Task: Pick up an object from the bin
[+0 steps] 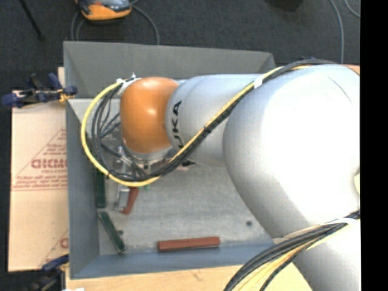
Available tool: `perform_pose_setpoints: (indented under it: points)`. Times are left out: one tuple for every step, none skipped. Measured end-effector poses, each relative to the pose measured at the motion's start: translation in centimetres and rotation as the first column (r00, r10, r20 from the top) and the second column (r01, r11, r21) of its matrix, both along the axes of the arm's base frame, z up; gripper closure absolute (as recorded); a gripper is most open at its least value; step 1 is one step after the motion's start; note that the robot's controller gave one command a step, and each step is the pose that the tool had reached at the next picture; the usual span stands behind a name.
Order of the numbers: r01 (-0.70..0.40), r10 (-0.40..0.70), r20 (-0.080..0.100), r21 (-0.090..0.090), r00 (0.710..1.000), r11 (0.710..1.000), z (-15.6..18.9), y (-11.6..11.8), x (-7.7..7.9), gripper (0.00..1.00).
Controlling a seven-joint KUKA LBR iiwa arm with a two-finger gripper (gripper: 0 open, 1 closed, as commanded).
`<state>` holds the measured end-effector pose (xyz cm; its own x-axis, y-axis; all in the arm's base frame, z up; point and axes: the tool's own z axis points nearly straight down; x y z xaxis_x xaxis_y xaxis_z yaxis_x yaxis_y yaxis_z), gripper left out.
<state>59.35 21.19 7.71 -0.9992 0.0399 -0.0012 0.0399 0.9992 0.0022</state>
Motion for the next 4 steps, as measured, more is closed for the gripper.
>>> perform_pose_setpoints:
  points:
    - [-0.003, 0.003, 0.003, 0.001, 1.000, 1.000, -0.6, 0.8, 4.8, 1.00]
    - [0.000, 0.000, 0.003, 0.001, 1.000, 1.000, -0.6, 0.8, 4.8, 0.00]
    - [0.001, -0.001, 0.003, 0.001, 1.000, 1.000, -0.6, 0.8, 4.8, 0.00]
    - [0.041, -0.041, 0.002, 0.000, 0.999, 0.999, -0.6, -0.4, 2.8, 0.00]
